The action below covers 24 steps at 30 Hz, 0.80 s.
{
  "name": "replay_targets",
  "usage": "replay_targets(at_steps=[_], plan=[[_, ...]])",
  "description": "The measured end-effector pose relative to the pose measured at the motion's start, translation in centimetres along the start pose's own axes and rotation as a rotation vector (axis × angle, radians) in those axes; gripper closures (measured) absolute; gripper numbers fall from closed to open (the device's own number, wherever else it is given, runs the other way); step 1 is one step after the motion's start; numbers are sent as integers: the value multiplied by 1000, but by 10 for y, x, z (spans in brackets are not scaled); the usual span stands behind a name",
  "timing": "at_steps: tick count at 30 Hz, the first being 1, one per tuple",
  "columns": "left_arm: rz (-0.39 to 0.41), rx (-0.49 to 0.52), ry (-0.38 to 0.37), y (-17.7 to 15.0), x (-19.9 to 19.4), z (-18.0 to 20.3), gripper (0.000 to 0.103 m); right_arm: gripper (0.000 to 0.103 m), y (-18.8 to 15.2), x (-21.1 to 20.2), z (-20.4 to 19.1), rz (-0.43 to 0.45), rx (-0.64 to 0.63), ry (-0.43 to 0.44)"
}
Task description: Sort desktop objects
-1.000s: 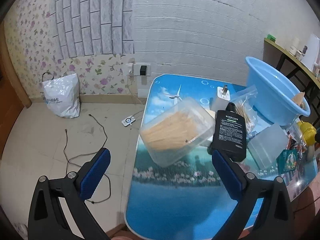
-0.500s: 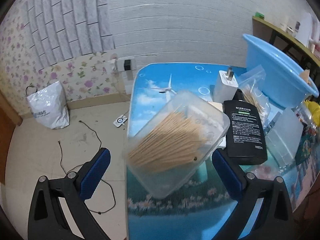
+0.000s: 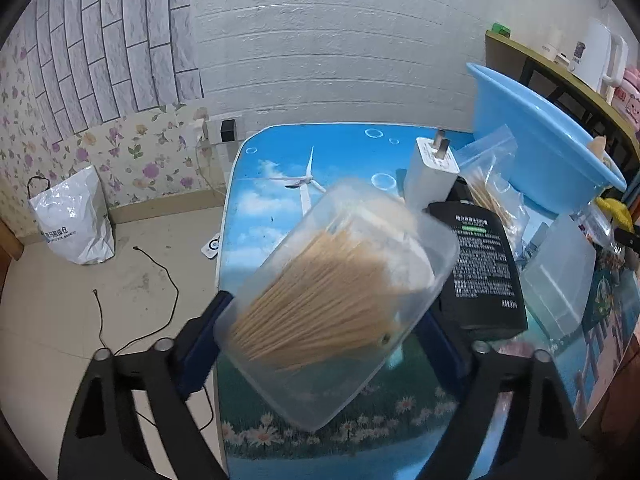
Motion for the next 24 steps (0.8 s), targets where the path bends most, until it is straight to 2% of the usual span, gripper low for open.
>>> replay_targets(at_steps=[3, 7, 15, 24], plan=[[-8, -1, 5, -3, -4, 0, 25, 33, 0, -3, 3, 10, -4, -36], [-2, -20, 5, -7, -14, 0, 30, 40, 0, -11, 9, 25, 47, 48], [10, 2, 7, -16, -35, 9, 33, 41, 0, -34, 7, 90, 56, 101], [4, -89, 5, -33, -60, 8, 33, 41, -13, -45, 4, 88, 42, 127]])
Point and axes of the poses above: each gripper's, at about its wrist camera, not at the fingertips, and x roughly the way its jaws point, z to its right, y to its top, the point moved 2 cm from there along x, roughly the way its jaws point, and after that the axes turned 6 degrees about y, right-handed, at the moved point
